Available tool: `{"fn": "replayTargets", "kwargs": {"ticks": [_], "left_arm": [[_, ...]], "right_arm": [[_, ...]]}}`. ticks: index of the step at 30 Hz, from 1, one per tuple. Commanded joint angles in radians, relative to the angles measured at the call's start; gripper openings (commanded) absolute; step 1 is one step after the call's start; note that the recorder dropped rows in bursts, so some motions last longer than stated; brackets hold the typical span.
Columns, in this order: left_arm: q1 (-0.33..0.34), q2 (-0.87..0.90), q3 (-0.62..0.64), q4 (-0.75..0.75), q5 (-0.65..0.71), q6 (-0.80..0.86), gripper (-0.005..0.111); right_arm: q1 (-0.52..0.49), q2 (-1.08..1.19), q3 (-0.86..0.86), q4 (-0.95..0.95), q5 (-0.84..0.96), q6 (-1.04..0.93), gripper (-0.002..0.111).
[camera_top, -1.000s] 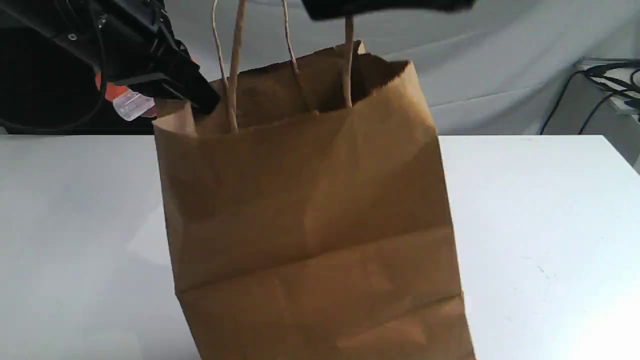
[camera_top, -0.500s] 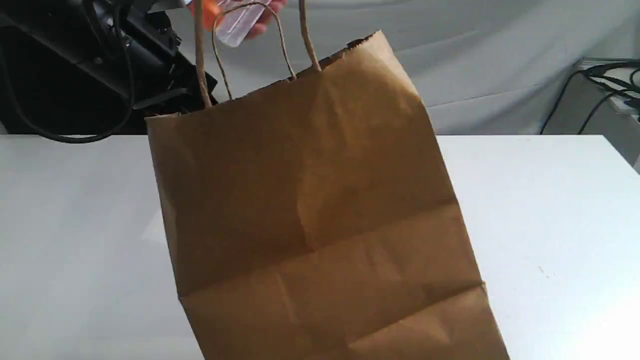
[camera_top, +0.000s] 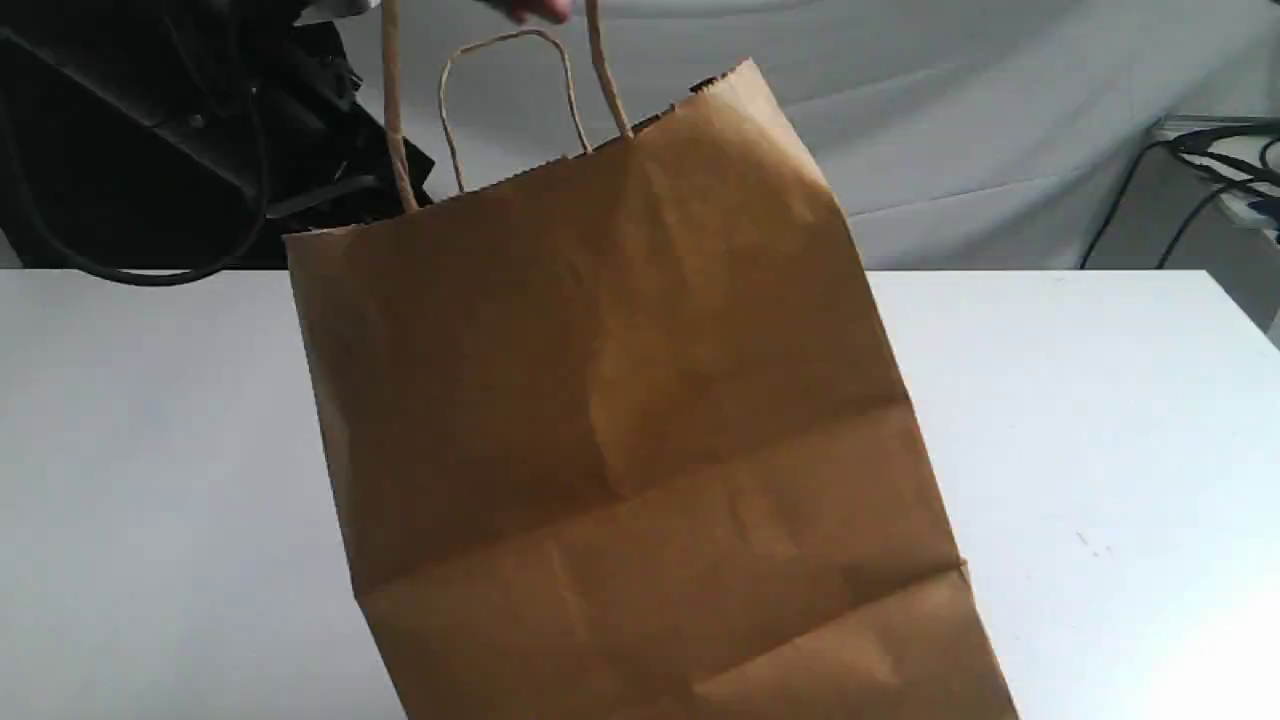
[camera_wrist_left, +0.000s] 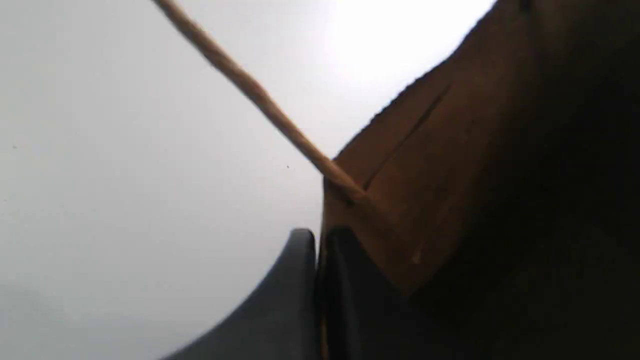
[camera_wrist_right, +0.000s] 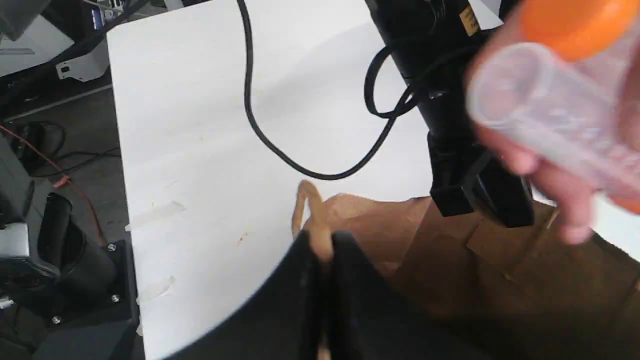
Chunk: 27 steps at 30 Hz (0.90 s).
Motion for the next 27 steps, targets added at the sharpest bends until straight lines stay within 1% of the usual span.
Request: {"fn": "replayTargets", "kwargs": {"ticks": [1,15,19,23,27], "left_arm": [[0.002,-0.002,-0.003,-0.010,-0.014,-0.011,0.000],[0.002,-0.005,-0.005,-0.010,-0.014,-0.004,0.000],[0.002,-0.016,-0.061,0.001,-0.008,-0.002,0.000],[0.002,-0.028,-0.150,0.001,0.039,0.000,0.000],[0.002,-0.028,-0.209,0.001,0.057,0.000,0.000]], "right_arm": [[0.001,-0.002,-0.006,0.001,0.000,0.005,0.000],[0.001,-0.002,-0.006,-0.011,-0.011,0.005,0.000],[0.001,-0.002,-0.006,-0.020,0.018,-0.037,0.000],[0.003,-0.010,-0.003,-0.022,0.018,-0.039,0.000],[0.003,-0.041,0.055,-0.022,-0.016,-0.036,0.000]]}}
